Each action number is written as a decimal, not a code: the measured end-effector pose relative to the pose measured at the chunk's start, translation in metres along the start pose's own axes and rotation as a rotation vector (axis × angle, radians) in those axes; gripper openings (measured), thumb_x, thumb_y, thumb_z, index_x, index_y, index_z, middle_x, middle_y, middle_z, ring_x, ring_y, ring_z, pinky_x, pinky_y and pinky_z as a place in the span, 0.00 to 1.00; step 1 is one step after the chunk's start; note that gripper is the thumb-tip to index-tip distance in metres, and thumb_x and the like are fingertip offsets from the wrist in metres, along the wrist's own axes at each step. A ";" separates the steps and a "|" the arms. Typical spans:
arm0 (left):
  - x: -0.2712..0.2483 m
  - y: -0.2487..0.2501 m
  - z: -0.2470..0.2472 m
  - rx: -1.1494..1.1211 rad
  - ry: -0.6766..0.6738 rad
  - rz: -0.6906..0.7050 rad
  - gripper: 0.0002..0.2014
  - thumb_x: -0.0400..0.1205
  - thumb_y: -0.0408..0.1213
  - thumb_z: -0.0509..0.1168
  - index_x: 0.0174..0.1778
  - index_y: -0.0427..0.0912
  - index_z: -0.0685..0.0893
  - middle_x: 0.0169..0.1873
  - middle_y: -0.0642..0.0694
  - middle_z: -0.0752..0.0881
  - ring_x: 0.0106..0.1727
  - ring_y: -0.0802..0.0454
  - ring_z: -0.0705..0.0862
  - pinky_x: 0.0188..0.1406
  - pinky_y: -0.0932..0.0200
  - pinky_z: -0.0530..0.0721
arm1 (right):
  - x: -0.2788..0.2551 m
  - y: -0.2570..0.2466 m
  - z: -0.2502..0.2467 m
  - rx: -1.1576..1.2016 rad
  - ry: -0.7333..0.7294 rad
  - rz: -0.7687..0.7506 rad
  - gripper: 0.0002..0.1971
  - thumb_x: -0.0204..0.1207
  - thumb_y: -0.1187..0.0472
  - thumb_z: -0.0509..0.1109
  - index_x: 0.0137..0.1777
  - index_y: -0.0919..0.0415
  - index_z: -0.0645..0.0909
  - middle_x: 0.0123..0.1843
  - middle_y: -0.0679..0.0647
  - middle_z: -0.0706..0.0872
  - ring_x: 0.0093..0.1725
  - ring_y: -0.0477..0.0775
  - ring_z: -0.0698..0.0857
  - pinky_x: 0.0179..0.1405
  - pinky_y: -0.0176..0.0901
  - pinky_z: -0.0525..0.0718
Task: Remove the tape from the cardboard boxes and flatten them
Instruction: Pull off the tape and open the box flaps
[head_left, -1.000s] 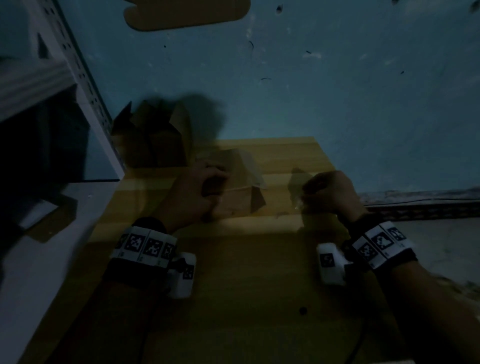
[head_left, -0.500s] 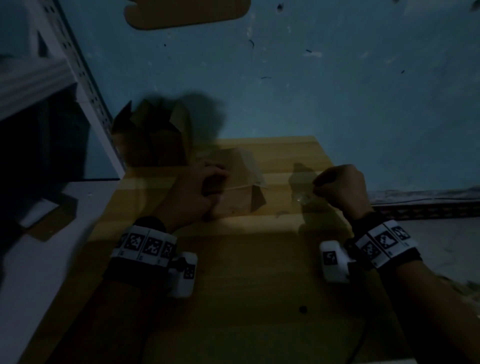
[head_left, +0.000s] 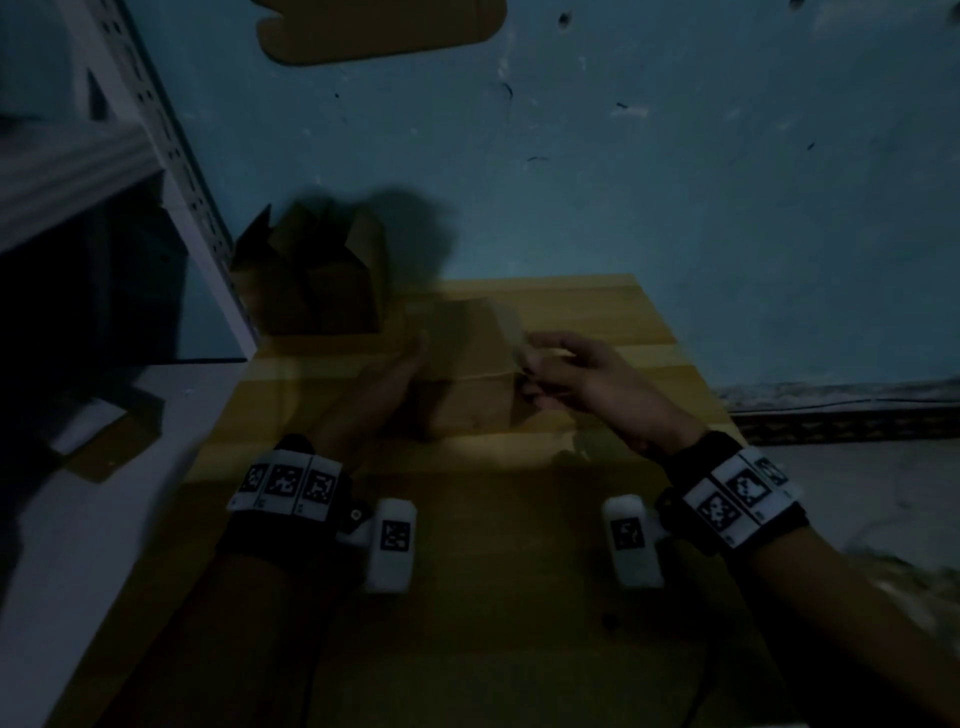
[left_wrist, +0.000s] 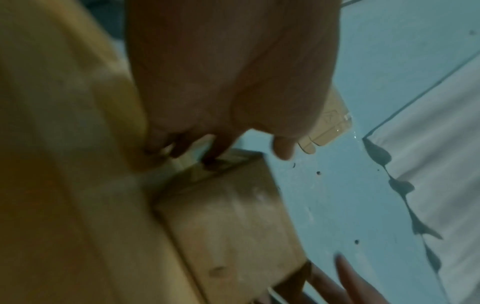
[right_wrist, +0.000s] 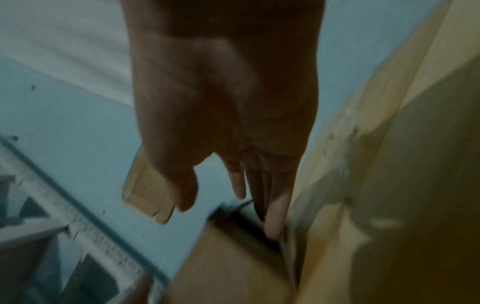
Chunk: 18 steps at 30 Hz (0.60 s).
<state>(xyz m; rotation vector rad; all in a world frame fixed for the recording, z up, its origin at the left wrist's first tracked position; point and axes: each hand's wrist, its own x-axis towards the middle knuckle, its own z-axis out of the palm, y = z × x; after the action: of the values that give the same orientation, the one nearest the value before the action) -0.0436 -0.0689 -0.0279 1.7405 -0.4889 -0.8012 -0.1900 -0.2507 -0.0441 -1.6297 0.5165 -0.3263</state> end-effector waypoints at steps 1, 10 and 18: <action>-0.001 -0.001 0.002 -0.031 -0.010 0.036 0.17 0.87 0.57 0.53 0.50 0.52 0.83 0.49 0.47 0.88 0.44 0.51 0.88 0.42 0.56 0.86 | 0.000 0.001 0.005 0.033 -0.036 0.012 0.21 0.83 0.56 0.74 0.74 0.57 0.77 0.62 0.62 0.91 0.59 0.59 0.92 0.60 0.47 0.91; 0.004 0.002 0.000 0.113 -0.038 0.536 0.58 0.61 0.45 0.83 0.86 0.54 0.59 0.77 0.59 0.72 0.74 0.64 0.75 0.67 0.60 0.81 | -0.007 -0.008 0.012 0.128 -0.138 0.037 0.36 0.80 0.38 0.67 0.73 0.70 0.75 0.58 0.67 0.92 0.58 0.67 0.92 0.64 0.57 0.89; 0.001 -0.002 0.007 0.539 0.138 0.778 0.58 0.58 0.51 0.87 0.84 0.49 0.65 0.84 0.52 0.59 0.83 0.53 0.60 0.80 0.50 0.66 | -0.012 -0.011 0.015 0.162 -0.231 0.068 0.37 0.78 0.30 0.62 0.75 0.59 0.77 0.62 0.66 0.91 0.55 0.74 0.91 0.51 0.55 0.94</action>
<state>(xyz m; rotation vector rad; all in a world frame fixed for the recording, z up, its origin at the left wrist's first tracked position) -0.0482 -0.0734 -0.0316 1.8411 -1.2675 0.0185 -0.1913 -0.2314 -0.0340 -1.4664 0.3593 -0.1228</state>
